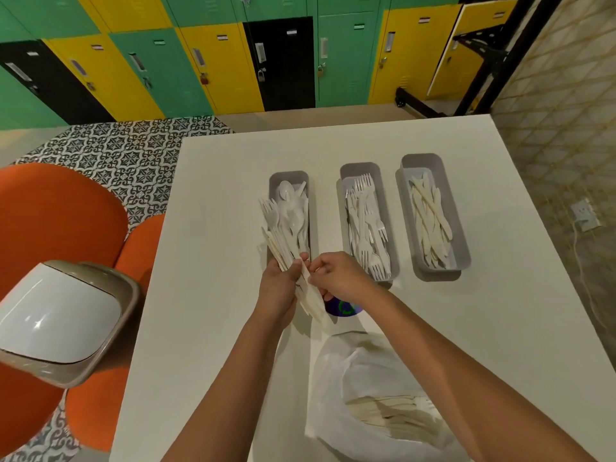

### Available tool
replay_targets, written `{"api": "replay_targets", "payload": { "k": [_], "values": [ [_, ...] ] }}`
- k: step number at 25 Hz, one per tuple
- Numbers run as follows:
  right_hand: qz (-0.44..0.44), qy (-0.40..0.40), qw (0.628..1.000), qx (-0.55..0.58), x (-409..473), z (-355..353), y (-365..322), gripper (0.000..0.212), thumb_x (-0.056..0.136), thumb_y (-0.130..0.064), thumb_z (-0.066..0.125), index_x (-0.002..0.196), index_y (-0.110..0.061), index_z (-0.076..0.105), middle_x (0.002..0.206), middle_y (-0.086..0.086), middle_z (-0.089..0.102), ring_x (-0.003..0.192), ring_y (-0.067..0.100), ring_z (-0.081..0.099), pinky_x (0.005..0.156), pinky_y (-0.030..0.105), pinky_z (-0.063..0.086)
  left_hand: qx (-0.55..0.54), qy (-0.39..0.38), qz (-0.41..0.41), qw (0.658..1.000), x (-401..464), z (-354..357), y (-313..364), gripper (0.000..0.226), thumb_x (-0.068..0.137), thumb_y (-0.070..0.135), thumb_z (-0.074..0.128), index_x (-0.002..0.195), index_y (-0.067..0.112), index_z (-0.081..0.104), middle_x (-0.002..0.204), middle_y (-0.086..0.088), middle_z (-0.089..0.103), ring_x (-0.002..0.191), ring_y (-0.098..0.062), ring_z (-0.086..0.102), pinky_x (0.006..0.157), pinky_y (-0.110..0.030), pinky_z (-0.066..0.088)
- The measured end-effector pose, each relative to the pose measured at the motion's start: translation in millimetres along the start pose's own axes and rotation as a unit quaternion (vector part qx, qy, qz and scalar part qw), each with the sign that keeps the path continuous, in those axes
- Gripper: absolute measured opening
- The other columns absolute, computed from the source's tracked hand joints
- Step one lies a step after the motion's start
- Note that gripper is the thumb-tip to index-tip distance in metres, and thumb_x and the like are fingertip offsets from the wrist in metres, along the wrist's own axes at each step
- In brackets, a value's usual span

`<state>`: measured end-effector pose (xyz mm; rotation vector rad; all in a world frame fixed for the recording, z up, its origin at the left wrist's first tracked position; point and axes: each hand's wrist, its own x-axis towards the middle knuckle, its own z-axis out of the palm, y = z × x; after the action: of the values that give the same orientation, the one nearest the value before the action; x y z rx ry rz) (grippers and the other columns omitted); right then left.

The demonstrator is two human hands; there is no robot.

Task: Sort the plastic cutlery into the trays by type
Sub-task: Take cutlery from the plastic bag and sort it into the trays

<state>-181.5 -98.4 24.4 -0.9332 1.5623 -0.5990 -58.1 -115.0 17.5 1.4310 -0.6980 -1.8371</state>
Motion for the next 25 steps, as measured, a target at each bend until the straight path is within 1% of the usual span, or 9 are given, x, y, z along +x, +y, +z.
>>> {"api": "replay_targets", "payload": {
  "k": [4,7,9,11,13,19,22,24,25],
  "values": [
    [-0.019,0.033,0.995,-0.094,-15,-26,13,0.019,0.088,-0.006,0.053,0.093,-0.009,0.071,0.081,0.003,0.061,0.076,0.015,0.054,0.067,0.024,0.044,0.001,0.004,-0.031,1.000,-3,21,-2,0.018,0.097,0.005,0.044,0.112,0.004,0.054,0.085,-0.010,0.063,0.069,-0.017,0.064,0.062,-0.026,0.057],
    [-0.001,0.134,0.987,-0.091,-23,-58,24,0.016,0.091,-0.005,0.047,0.089,-0.007,0.063,0.076,0.001,0.055,0.071,0.016,0.051,0.063,0.026,0.041,-0.004,-0.002,-0.061,0.998,-5,35,-4,0.014,0.098,0.008,0.044,0.108,0.003,0.053,0.071,-0.006,0.059,0.055,-0.013,0.060,0.054,-0.025,0.056],
    [0.016,0.245,0.964,-0.107,-24,-83,32,0.014,0.093,-0.009,0.046,0.084,-0.014,0.056,0.074,0.002,0.053,0.067,0.017,0.049,0.061,0.022,0.036,0.001,-0.012,-0.069,0.998,-6,42,-5,0.012,0.098,0.008,0.044,0.099,0.004,0.055,0.066,-0.002,0.063,0.051,-0.010,0.063,0.057,-0.026,0.056],
    [0.021,0.342,0.933,-0.111,-24,-107,43,0.017,0.093,-0.011,0.045,0.078,-0.013,0.053,0.073,0.005,0.052,0.066,0.021,0.049,0.063,0.022,0.035,0.012,-0.019,-0.075,0.997,-8,49,-6,0.013,0.098,0.008,0.045,0.094,0.010,0.057,0.065,-0.002,0.066,0.058,-0.012,0.064,0.070,-0.033,0.055],
    [0.029,0.384,0.917,-0.108,-20,-128,56,0.020,0.091,-0.013,0.044,0.074,-0.008,0.053,0.071,0.008,0.053,0.068,0.026,0.050,0.062,0.026,0.037,0.027,-0.021,-0.084,0.996,-9,55,-7,0.011,0.097,0.010,0.047,0.094,0.010,0.058,0.076,-0.007,0.065,0.070,-0.020,0.062,0.082,-0.041,0.052],
    [0.144,0.364,0.900,-0.192,-7,-152,70,0.023,0.091,-0.025,0.049,0.096,-0.006,0.062,0.096,0.013,0.063,0.080,0.029,0.056,0.067,0.030,0.043,0.055,-0.037,-0.080,0.995,-10,63,-8,0.013,0.097,0.009,0.047,0.091,0.009,0.058,0.084,-0.011,0.064,0.073,-0.021,0.060,0.077,-0.038,0.052],
    [0.127,0.371,0.886,-0.246,-12,-144,65,0.031,0.089,-0.036,0.056,0.105,-0.010,0.061,0.103,0.010,0.060,0.088,0.030,0.060,0.069,0.030,0.043,0.051,-0.041,-0.072,0.995,-8,65,-8,0.011,0.097,0.009,0.047,0.102,0.005,0.057,0.090,-0.011,0.064,0.078,-0.020,0.063,0.085,-0.041,0.051],
    [0.067,0.341,0.920,-0.182,-15,-130,51,0.025,0.088,-0.034,0.058,0.100,-0.012,0.064,0.091,0.004,0.060,0.080,0.023,0.061,0.066,0.025,0.041,0.038,-0.040,-0.066,0.996,-7,66,-8,0.010,0.097,0.008,0.047,0.098,0.007,0.057,0.089,-0.009,0.065,0.080,-0.017,0.064,0.085,-0.038,0.052],
    [0.043,0.287,0.949,-0.120,-18,-121,44,0.021,0.088,-0.031,0.059,0.094,-0.011,0.065,0.081,0.001,0.059,0.072,0.018,0.058,0.064,0.024,0.040,0.032,-0.040,-0.063,0.997,-7,65,-8,0.010,0.097,0.009,0.047,0.100,0.006,0.057,0.089,-0.008,0.065,0.081,-0.016,0.064,0.083,-0.035,0.053]
  ]
}}
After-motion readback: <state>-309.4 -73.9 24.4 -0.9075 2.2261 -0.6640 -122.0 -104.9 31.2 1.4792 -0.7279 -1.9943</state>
